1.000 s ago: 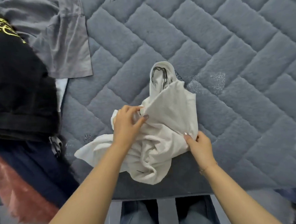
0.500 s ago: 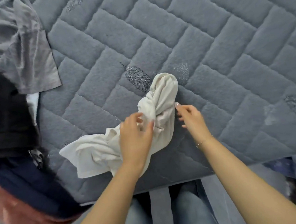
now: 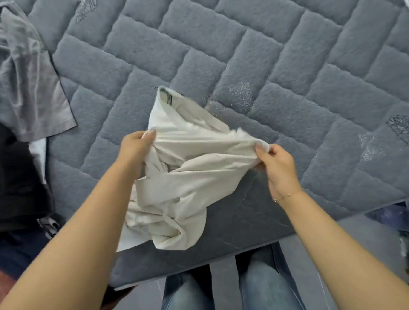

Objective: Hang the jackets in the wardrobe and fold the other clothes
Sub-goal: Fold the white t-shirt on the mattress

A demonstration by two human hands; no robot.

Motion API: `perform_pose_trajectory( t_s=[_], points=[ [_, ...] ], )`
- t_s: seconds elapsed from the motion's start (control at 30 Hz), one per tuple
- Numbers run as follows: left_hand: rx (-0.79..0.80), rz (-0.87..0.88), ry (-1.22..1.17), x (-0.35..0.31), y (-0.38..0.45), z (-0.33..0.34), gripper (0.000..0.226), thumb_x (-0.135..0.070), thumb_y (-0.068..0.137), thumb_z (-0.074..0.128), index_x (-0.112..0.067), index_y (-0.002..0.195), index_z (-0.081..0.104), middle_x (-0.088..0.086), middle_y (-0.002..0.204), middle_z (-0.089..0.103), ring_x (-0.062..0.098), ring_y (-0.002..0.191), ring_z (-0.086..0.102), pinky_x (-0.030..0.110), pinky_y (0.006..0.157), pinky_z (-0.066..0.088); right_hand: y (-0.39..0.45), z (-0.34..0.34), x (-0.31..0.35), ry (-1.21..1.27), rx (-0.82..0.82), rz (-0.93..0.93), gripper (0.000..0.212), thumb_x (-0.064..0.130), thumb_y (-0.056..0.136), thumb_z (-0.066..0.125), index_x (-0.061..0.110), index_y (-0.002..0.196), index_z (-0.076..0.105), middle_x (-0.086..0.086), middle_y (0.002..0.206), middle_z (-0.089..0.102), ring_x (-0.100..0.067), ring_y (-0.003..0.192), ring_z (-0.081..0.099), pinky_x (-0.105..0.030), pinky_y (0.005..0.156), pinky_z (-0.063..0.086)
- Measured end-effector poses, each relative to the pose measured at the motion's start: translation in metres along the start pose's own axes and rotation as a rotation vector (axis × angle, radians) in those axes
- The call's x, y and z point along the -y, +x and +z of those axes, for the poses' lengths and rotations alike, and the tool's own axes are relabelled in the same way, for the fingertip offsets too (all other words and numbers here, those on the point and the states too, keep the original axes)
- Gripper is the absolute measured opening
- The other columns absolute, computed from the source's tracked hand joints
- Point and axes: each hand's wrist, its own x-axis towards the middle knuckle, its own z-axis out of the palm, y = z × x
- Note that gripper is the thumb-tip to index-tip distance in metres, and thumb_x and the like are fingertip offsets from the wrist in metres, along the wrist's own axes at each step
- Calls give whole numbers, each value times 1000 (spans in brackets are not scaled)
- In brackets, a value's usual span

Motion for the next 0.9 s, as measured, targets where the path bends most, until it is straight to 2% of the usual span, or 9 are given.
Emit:
perform_pose_trajectory(
  t_s=[0.1,0.17,0.27,0.37,0.43,0.57,0.67,0.77,0.9],
  points=[
    [34,11,101,4,3,-4,20,-26,98,58,-9,89,65,6,72,58,14,59,51,16,48,44,-5,-28,-9,-35,-45,26,13,17,97,59,16,84,60,1,83,63,-11,79,55,-27,73,48],
    [22,13,160,6,5,-1,17,-23,98,58,-8,97,65,4,72,57,13,59,49,16,44,43,-7,-41,-15,9,-127,64,16,11,97,55,18,85,63,2,87,63,-12,83,56,-25,76,46],
    [-23,-5,268,5,14,2,19,-17,96,59,-4,108,67,11,84,63,24,76,58,36,74,55,-4,-58,-18,93,-287,112,21,5,95,54,20,85,65,4,85,63,-12,81,57,-17,66,47],
    [-59,19,470,-6,14,8,41,-22,80,65,-16,120,65,7,114,67,26,109,61,45,103,45,2,-70,-19,76,-283,146,12,16,90,65,20,79,68,4,81,67,-13,81,61,-19,63,49],
    [-28,143,435,-22,12,19,62,-36,69,64,-21,128,58,1,128,60,22,119,56,44,108,40,6,-69,-16,53,-167,182,12,32,87,72,22,80,72,8,81,74,-7,75,69,-18,59,52],
    [45,320,478,-46,22,62,59,-42,88,67,-20,139,47,1,138,49,19,128,46,40,111,35,15,-70,-12,66,-111,153,15,37,89,68,22,87,72,10,81,75,-3,74,70,-17,60,54],
    [82,254,537,-53,30,84,47,-39,93,63,-8,128,55,10,125,58,25,110,55,40,100,45,18,-75,-6,171,-137,73,11,27,93,64,20,88,71,9,86,74,-6,82,66,-18,73,55],
    [179,265,379,-60,15,85,43,-34,96,60,7,111,61,13,90,57,20,81,51,32,73,44,11,-88,6,301,-102,45,18,20,99,55,11,108,67,-4,107,69,-15,97,62,-30,90,51],
    [286,460,343,-88,-37,58,27,-36,99,56,-10,93,60,1,80,54,15,71,49,30,61,42,-25,-108,36,337,-87,-36,21,21,100,49,11,110,64,-4,105,70,-14,94,65,-29,85,54]
  ],
)
